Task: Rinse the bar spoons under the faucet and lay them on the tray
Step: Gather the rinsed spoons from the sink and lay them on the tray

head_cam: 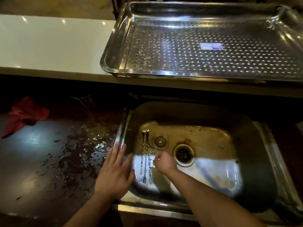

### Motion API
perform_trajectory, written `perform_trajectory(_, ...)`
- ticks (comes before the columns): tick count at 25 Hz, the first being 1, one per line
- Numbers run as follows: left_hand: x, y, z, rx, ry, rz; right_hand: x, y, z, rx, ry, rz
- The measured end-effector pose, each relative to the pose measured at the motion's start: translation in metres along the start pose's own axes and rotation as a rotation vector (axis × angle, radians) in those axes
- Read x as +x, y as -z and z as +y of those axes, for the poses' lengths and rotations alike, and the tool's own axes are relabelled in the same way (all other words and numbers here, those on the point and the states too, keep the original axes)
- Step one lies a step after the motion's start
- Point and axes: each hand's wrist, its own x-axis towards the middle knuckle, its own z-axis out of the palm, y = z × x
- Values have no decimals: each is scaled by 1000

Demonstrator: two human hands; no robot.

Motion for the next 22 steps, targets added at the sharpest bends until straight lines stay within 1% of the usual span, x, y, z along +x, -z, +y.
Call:
perform_trajectory(3, 1, -1, 1, -5, 8, -18, 20, -29, -3, -122, -61, 31)
perform_trajectory(5, 1, -1, 0, -7, 16, -24, 25, -42, -6, -183, -70, 35)
perform_trajectory(8, 2, 1, 0, -10, 13, -40, 27, -55, -6, -228, -85, 20)
perform_trajectory(13, 3, 5, 2, -8, 11, -48, 30, -63, -5, -309, -75, 66)
perform_trajectory(16, 4, 4, 2, -10, 11, -44, 31, -61, -6, -294, -69, 80)
perform_trajectory(22, 2, 5, 3, -8, 16, -42, 29, -55, -4, -141, -141, 103)
